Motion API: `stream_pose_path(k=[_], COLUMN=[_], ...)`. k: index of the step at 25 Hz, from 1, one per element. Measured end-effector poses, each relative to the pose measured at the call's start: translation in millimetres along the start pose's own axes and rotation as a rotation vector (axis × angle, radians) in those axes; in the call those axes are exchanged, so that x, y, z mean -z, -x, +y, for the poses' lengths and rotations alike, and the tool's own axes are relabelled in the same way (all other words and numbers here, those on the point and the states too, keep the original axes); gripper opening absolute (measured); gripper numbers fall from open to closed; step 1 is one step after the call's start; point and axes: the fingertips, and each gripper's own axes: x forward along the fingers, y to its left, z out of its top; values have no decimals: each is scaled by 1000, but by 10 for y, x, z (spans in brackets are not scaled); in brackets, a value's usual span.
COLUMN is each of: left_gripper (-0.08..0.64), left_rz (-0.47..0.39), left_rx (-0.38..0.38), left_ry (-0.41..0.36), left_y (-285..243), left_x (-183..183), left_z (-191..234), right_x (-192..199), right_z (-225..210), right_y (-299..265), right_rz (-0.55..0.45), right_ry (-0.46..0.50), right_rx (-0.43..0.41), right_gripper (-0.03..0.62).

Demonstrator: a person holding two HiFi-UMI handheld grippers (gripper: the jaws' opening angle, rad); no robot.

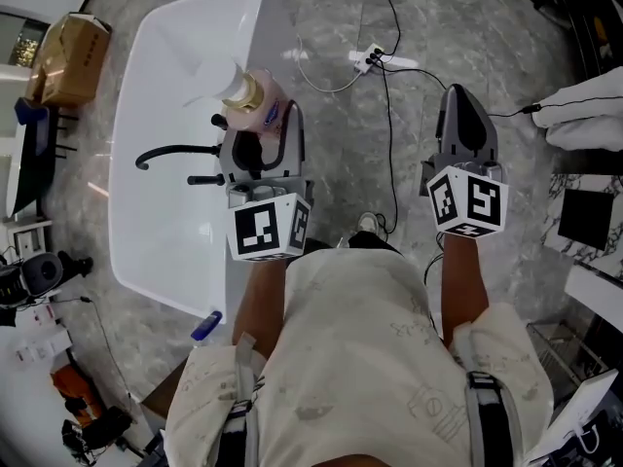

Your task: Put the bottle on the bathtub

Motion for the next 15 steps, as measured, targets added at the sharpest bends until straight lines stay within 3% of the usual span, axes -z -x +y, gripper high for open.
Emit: stream_pose_path(k=[7,15], left_gripper=[229,229], left_rz=[7,0], left_rx=[-2,-9], left_ry=[1,14], left_y=[-136,-384], left_x=[35,183], left_z=[-185,65], right_x=[-41,18], right_z=[-184,31], right_y=[-50,-392], right_rz=[-19,-29], right_ry=[43,97], right_rx=[8,-5], right_gripper=[-9,-9])
